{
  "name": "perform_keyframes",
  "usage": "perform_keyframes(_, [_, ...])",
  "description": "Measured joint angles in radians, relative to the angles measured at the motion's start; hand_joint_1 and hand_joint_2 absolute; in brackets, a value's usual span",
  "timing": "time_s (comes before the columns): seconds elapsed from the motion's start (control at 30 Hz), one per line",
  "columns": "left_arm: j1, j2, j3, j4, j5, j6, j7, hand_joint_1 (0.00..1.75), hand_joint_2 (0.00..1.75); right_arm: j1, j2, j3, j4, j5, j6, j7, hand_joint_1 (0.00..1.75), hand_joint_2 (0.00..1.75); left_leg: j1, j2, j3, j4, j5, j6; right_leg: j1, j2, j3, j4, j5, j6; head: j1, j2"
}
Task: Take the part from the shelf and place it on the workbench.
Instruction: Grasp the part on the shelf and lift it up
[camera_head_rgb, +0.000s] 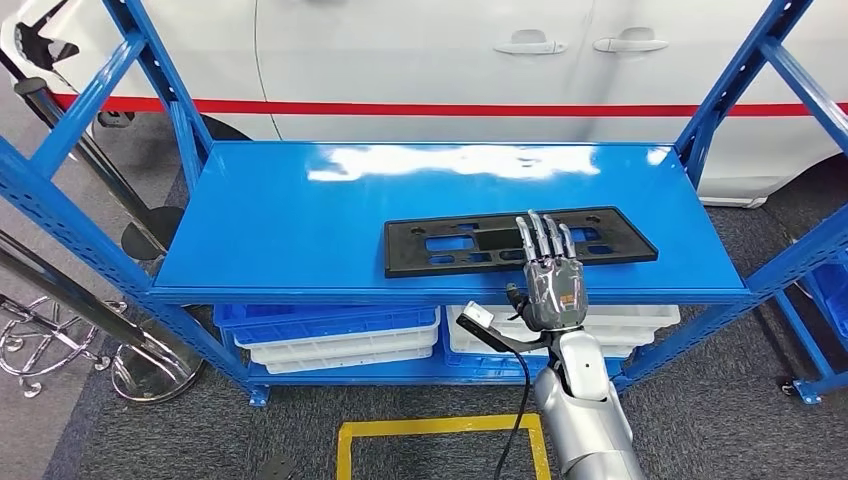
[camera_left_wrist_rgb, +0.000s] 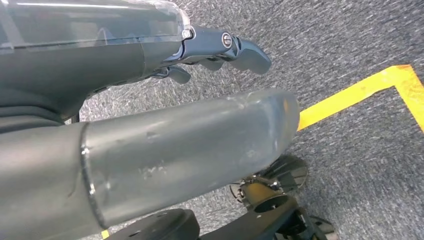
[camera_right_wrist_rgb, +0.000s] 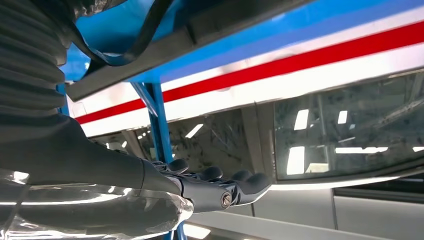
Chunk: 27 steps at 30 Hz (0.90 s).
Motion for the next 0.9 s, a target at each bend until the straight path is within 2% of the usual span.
perform_keyframes(0.03, [0.000, 0.000, 0.000, 0.000, 0.000, 0.000, 0.000, 0.00, 0.00, 0.002, 0.000, 0.000, 0.000, 0.000, 0.000, 0.000, 0.00, 1.75, 0.000, -0.001, 0.000, 0.002, -0.002, -0.001, 0.000, 0.000, 0.006, -0.015, 0.021, 0.000, 0.000, 0.000])
perform_keyframes(0.1, [0.000, 0.000, 0.000, 0.000, 0.000, 0.000, 0.000, 0.00, 0.00, 0.001, 0.000, 0.000, 0.000, 0.000, 0.000, 0.000, 0.00, 1.75, 0.000, -0.002, 0.003, 0.008, -0.009, -0.004, 0.000, 0.000, 0.065, -0.139, 0.091, -0.004, 0.000, 0.000])
perform_keyframes(0.17, [0.000, 0.000, 0.000, 0.000, -0.001, -0.001, 0.000, 0.00, 0.00, -0.001, 0.000, 0.000, -0.001, 0.000, 0.000, 0.000, 0.00, 1.75, -0.003, -0.003, 0.003, 0.016, -0.018, -0.012, 0.004, 0.000, 0.118, -0.246, 0.124, -0.012, 0.000, 0.000])
perform_keyframes(0.2, [-0.001, 0.000, -0.001, 0.000, -0.001, -0.001, -0.001, 0.00, 0.00, -0.001, 0.000, 0.000, -0.002, 0.000, 0.000, 0.000, 0.00, 1.75, -0.005, -0.002, 0.002, 0.018, -0.021, -0.017, 0.006, 0.000, 0.127, -0.266, 0.123, -0.016, 0.000, 0.000])
perform_keyframes(0.3, [-0.001, 0.000, -0.001, 0.000, -0.001, -0.001, -0.002, 0.00, 0.00, 0.000, 0.000, 0.000, -0.005, 0.000, 0.000, 0.000, 0.00, 1.75, -0.004, -0.002, 0.003, 0.022, -0.030, -0.032, 0.007, 0.003, 0.132, -0.272, 0.118, -0.031, 0.000, 0.000])
perform_keyframes(0.37, [-0.002, 0.000, -0.001, 0.000, -0.001, -0.001, -0.002, 0.00, 0.00, -0.001, 0.000, 0.000, -0.009, 0.000, 0.000, -0.001, 0.00, 1.75, -0.002, -0.002, -0.015, 0.070, -0.059, -0.044, 0.002, 0.002, 0.141, -0.277, 0.116, -0.042, 0.000, 0.000])
perform_keyframes(0.4, [-0.003, 0.000, -0.001, 0.000, -0.001, 0.000, -0.003, 0.00, 0.00, -0.001, 0.001, 0.000, -0.010, 0.000, 0.000, -0.001, 0.00, 1.75, 0.000, -0.001, -0.041, 0.123, -0.085, -0.050, 0.000, 0.000, 0.146, -0.278, 0.113, -0.047, -0.001, 0.000])
perform_keyframes(0.47, [-0.002, 0.000, -0.001, 0.000, 0.000, 0.000, -0.003, 0.00, 0.00, 0.000, 0.001, 0.000, -0.012, 0.000, 0.000, -0.001, 0.00, 1.75, 0.003, -0.001, -0.115, 0.260, -0.135, -0.057, 0.001, -0.001, 0.153, -0.277, 0.106, -0.052, -0.001, 0.000])
perform_keyframes(0.5, [0.000, 0.000, -0.001, 0.000, 0.000, 0.000, -0.003, 0.00, 0.00, 0.001, 0.002, 0.000, -0.011, 0.000, 0.000, -0.001, 0.00, 1.75, 0.004, -0.001, -0.144, 0.304, -0.140, -0.058, 0.002, 0.000, 0.157, -0.277, 0.102, -0.052, -0.001, 0.000])
perform_keyframes(0.53, [0.001, 0.000, -0.001, 0.000, 0.001, 0.000, -0.003, 0.00, 0.00, 0.002, 0.002, 0.000, -0.012, 0.000, 0.000, -0.001, 0.00, 1.75, 0.004, -0.001, -0.156, 0.311, -0.123, -0.057, 0.002, 0.001, 0.163, -0.276, 0.097, -0.052, -0.001, 0.000])
perform_keyframes(0.57, [0.002, 0.000, -0.001, 0.000, 0.001, 0.000, -0.003, 0.00, 0.00, 0.003, 0.002, 0.000, -0.012, 0.000, 0.000, -0.001, 0.00, 1.75, 0.004, -0.001, -0.147, 0.273, -0.084, -0.055, 0.002, 0.002, 0.171, -0.276, 0.091, -0.051, -0.001, 0.000])
perform_keyframes(0.6, [0.002, 0.000, -0.001, 0.000, 0.002, 0.000, -0.003, 0.00, 0.00, 0.003, 0.002, 0.000, -0.012, 0.000, 0.000, -0.001, 0.00, 1.75, 0.003, -0.001, -0.123, 0.204, -0.035, -0.050, 0.002, 0.003, 0.180, -0.276, 0.085, -0.049, -0.001, 0.000])
perform_keyframes(0.63, [0.002, 0.000, -0.001, 0.000, 0.002, 0.000, -0.003, 0.00, 0.00, 0.003, 0.002, 0.000, -0.013, 0.001, 0.000, -0.001, 0.00, 1.75, 0.001, -0.001, -0.094, 0.137, 0.002, -0.045, 0.003, 0.004, 0.188, -0.277, 0.078, -0.046, 0.000, 0.000])
perform_keyframes(0.67, [0.001, 0.001, -0.001, 0.000, 0.002, 0.001, -0.003, 0.00, 0.00, 0.003, 0.003, 0.000, -0.014, 0.001, 0.000, -0.001, 0.00, 1.75, -0.002, -0.002, -0.070, 0.081, 0.027, -0.039, 0.004, 0.004, 0.193, -0.277, 0.073, -0.042, -0.001, 0.000])
perform_keyframes(0.7, [0.000, 0.001, -0.001, 0.000, 0.002, 0.001, -0.002, 0.00, 0.00, 0.003, 0.003, 0.000, -0.015, 0.003, 0.000, 0.000, 0.00, 1.75, -0.005, -0.002, -0.057, 0.049, 0.033, -0.033, 0.004, 0.004, 0.194, -0.278, 0.070, -0.038, 0.000, 0.000])
perform_keyframes(0.77, [-0.001, 0.001, -0.001, 0.000, 0.002, 0.002, -0.002, 0.00, 0.00, 0.003, 0.003, 0.001, -0.015, 0.005, 0.000, 0.002, 0.00, 1.75, -0.008, -0.003, -0.051, 0.031, 0.024, -0.024, 0.005, 0.005, 0.193, -0.282, 0.069, -0.028, -0.001, 0.000])
perform_keyframes(0.83, [0.000, 0.001, -0.002, 0.000, 0.003, 0.003, -0.001, 0.00, 0.00, 0.002, 0.003, 0.001, -0.017, 0.007, 0.000, 0.004, 0.00, 1.75, -0.002, -0.002, -0.041, 0.016, 0.023, -0.015, 0.005, 0.003, 0.194, -0.277, 0.059, -0.018, -0.001, 0.000])
perform_keyframes(0.87, [0.000, 0.001, -0.002, 0.000, 0.003, 0.003, -0.001, 0.00, 0.00, 0.002, 0.003, 0.001, -0.018, 0.007, 0.000, 0.006, 0.00, 1.75, 0.001, -0.002, -0.034, 0.008, 0.023, -0.010, 0.006, 0.003, 0.184, -0.251, 0.043, -0.014, 0.000, 0.000])
perform_keyframes(0.9, [-0.001, 0.001, -0.003, 0.000, 0.003, 0.003, -0.001, 0.00, 0.00, 0.002, 0.003, 0.002, -0.019, 0.007, 0.000, 0.008, 0.00, 1.75, 0.004, -0.001, -0.027, 0.002, 0.022, -0.004, 0.006, 0.002, 0.161, -0.204, 0.020, -0.012, 0.000, 0.000])
